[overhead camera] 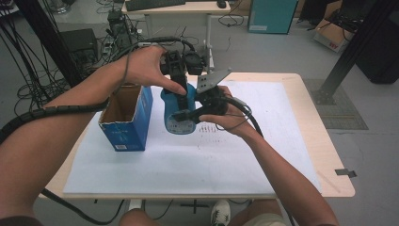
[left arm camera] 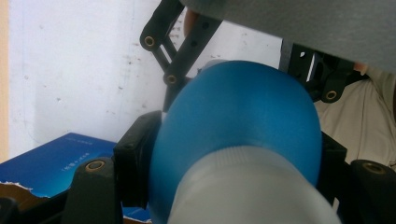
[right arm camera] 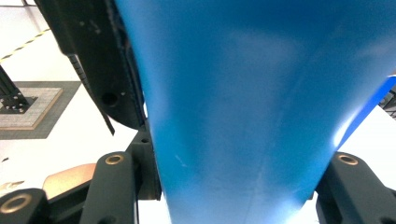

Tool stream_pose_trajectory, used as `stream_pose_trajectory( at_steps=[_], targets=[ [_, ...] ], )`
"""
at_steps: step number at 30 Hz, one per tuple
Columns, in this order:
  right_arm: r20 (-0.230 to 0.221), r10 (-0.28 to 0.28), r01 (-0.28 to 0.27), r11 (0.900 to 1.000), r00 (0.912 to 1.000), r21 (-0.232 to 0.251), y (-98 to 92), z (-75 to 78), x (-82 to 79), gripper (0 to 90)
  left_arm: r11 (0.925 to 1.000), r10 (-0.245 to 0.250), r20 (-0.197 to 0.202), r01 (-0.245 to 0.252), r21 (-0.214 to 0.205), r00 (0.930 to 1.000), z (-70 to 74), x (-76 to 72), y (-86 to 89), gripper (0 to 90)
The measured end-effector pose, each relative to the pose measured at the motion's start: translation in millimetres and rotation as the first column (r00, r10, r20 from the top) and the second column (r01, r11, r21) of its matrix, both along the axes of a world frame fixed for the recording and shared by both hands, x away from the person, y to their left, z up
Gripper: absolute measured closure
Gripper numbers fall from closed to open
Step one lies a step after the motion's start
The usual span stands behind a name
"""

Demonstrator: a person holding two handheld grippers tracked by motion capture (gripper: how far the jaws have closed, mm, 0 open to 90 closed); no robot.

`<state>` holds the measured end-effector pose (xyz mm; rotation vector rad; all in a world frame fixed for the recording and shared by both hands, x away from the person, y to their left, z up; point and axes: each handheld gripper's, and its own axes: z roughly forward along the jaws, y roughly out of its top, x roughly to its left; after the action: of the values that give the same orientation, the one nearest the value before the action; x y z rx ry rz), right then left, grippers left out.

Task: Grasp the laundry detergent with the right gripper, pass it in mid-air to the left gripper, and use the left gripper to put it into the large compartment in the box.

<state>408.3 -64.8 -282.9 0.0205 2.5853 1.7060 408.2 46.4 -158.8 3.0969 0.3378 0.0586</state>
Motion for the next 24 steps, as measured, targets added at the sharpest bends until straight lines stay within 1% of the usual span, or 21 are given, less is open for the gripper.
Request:
stream_pose_trajectory(
  at_steps=[3, 5, 6, 7, 9, 10, 11, 13, 15, 16, 17, 18, 19, 21, 22, 24],
  targets=[
    [-0.001, 0.001, -0.001, 1.0000, 1.0000, 0.000, -0.1, -0.7, -0.3, 43.8, 0.9999, -0.006, -0.005, 0.006, 0.011, 1.0000, -0.4, -0.2, -0.6, 34.5],
    [0.001, 0.002, -0.002, 1.0000, 1.0000, 0.000, 0.0, -1.1, -0.3, 43.9, 0.9999, -0.006, 0.001, 0.006, 0.010, 1.0000, -1.2, -0.6, -0.9, 34.6],
    [0.014, 0.004, -0.004, 1.0000, 0.9999, 0.003, 0.4, -1.8, 0.5, 43.9, 0.9971, 0.061, -0.004, -0.061, -0.044, 0.9981, -4.8, -5.4, -1.8, 34.7],
    [-0.032, -0.004, 0.004, 0.9997, 0.9995, -0.023, -1.2, -1.6, -3.2, 43.8, 0.9971, 0.061, 0.012, -0.061, -0.045, 0.9980, -6.2, -5.9, -1.8, 34.7],
    [-0.032, -0.005, 0.005, 0.9998, 0.9995, -0.018, -1.4, -2.1, -3.2, 43.8, 0.9972, 0.061, 0.012, -0.061, -0.044, 0.9981, -5.5, -5.8, -2.4, 34.8],
    [-0.036, -0.005, 0.005, 0.9999, 0.9993, -0.014, -1.5, -2.1, -3.4, 43.8, 0.9970, 0.062, 0.018, -0.061, -0.047, 0.9979, -5.7, -6.2, -2.5, 34.8],
    [-0.002, 0.001, -0.001, 1.0000, 1.0000, 0.005, -0.7, -2.3, -0.6, 43.8, 0.9970, 0.062, 0.018, -0.061, -0.047, 0.9979, -5.5, -6.1, -2.6, 34.7],
    [0.002, 0.001, -0.001, 1.0000, 1.0000, 0.003, -1.0, -2.1, -0.3, 43.8, 0.9971, 0.060, 0.017, -0.060, -0.047, 0.9980, -5.4, -6.1, -2.8, 34.8],
    [0.000, 0.002, -0.002, 1.0000, 1.0000, 0.008, -1.1, -2.4, -0.2, 43.7, 0.9973, 0.057, 0.013, -0.057, -0.045, 0.9983, -4.8, -5.8, -2.9, 34.8],
    [-0.008, -0.006, 0.006, 1.0000, 0.9999, 0.002, -2.0, -2.1, -1.0, 43.7, 0.9974, 0.057, 0.013, -0.056, -0.046, 0.9983, -4.9, -5.8, -2.9, 34.8],
    [-0.003, 0.002, -0.002, 1.0000, 1.0000, 0.008, -1.1, -2.5, -0.4, 43.6, 0.9972, 0.057, 0.013, -0.057, -0.048, 0.9983, -5.3, -5.9, -2.6, 34.9],
    [-0.012, 0.002, -0.002, 1.0000, 0.9999, 0.001, -1.3, -2.5, -1.1, 43.7, 0.9971, 0.058, 0.017, -0.057, -0.051, 0.9982, -6.4, -5.9, -2.1, 34.9],
    [0.000, 0.003, -0.003, 1.0000, 1.0000, 0.004, -0.9, -2.8, -0.1, 43.7, 0.9972, 0.060, 0.008, -0.059, -0.045, 0.9982, -6.4, -5.7, -2.2, 34.9],
    [-0.026, 0.000, 0.000, 0.9999, 0.9997, -0.015, -1.0, -3.4, -2.4, 43.6, 0.9976, 0.057, 0.009, -0.057, -0.038, 0.9983, -7.4, -5.9, -2.2, 34.9],
    [-0.034, -0.002, 0.001, 0.9997, 0.9994, -0.024, -1.1, -3.6, -3.2, 43.6, 0.9974, 0.059, 0.014, -0.058, -0.042, 0.9982, -8.0, -6.1, -2.0, 34.9],
    [-0.035, -0.001, 0.000, 0.9998, 0.9994, -0.022, -0.8, -3.9, -3.2, 43.6, 0.9975, 0.055, 0.011, -0.055, -0.044, 0.9984, -8.1, -5.9, -1.3, 34.9]
  ],
)
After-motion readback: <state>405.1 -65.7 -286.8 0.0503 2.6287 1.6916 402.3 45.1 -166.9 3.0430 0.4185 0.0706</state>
